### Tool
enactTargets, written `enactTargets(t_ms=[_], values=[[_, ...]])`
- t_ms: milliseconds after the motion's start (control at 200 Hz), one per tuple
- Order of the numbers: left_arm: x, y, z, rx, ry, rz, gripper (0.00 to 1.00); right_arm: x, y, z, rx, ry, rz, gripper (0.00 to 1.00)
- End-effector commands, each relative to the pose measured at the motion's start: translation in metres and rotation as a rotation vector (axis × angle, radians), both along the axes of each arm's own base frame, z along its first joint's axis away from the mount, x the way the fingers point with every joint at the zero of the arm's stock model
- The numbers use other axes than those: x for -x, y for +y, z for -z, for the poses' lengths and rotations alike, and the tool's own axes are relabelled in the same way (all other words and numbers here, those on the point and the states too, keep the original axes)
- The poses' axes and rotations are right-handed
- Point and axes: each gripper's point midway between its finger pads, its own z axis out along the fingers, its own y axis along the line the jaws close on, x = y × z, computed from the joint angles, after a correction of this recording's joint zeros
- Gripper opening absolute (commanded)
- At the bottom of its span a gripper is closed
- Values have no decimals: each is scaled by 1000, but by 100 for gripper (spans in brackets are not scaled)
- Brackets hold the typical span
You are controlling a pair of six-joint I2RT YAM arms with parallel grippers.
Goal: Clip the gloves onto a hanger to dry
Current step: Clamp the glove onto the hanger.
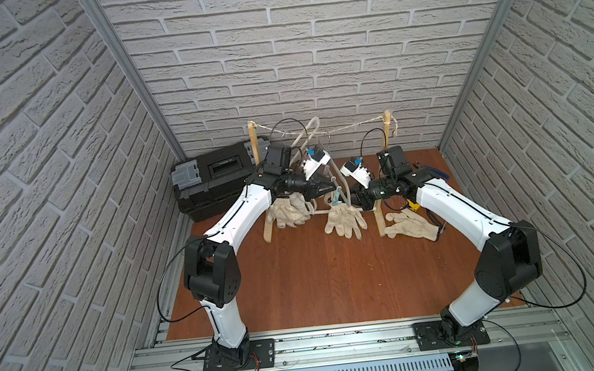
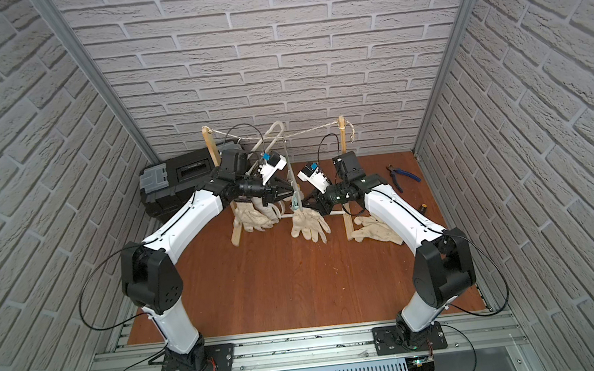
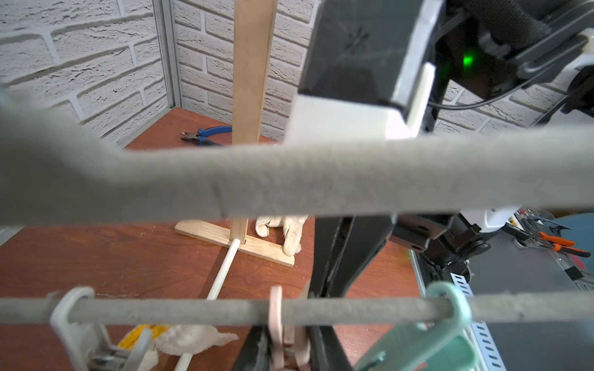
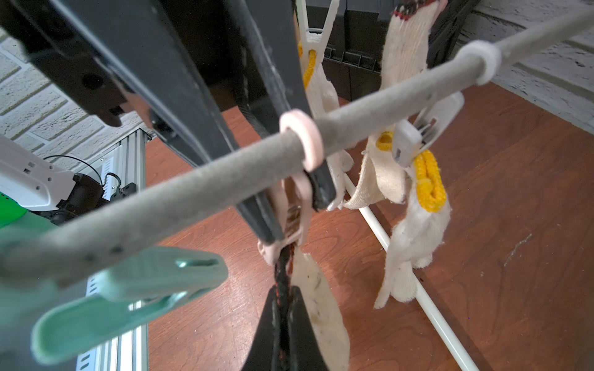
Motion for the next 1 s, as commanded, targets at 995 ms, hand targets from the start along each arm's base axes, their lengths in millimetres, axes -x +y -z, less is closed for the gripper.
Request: enactTargets(t_ms=[995], values=[[-6, 5, -11, -1, -43, -49, 58, -16, 3, -20, -81, -58, 36, 18]])
